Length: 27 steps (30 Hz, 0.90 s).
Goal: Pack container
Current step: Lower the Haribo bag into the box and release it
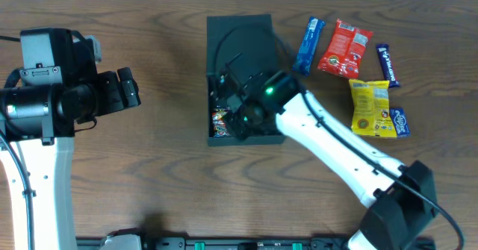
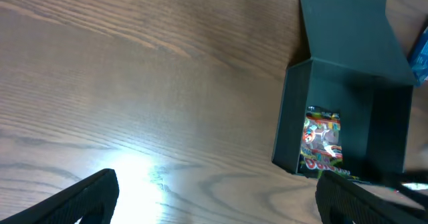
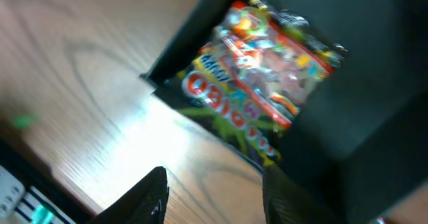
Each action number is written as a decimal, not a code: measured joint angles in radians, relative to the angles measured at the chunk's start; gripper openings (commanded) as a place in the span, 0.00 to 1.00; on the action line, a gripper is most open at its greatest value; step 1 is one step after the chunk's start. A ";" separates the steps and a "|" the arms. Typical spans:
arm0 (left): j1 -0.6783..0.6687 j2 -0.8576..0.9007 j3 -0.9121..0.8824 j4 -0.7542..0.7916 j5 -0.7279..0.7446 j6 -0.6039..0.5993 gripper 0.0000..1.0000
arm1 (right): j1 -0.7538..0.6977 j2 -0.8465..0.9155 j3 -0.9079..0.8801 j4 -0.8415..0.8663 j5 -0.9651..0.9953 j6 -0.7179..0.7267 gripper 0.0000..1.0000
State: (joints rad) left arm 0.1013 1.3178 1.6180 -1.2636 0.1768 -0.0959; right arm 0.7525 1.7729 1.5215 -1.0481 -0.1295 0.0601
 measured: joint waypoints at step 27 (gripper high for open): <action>0.011 0.000 0.000 0.035 0.004 0.052 0.95 | 0.086 0.004 -0.276 0.404 0.151 -0.159 0.23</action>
State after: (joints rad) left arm 0.1127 1.3182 1.6180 -1.2282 0.1810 -0.0441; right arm 0.8383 1.7767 1.2457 -0.6437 0.0216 -0.0986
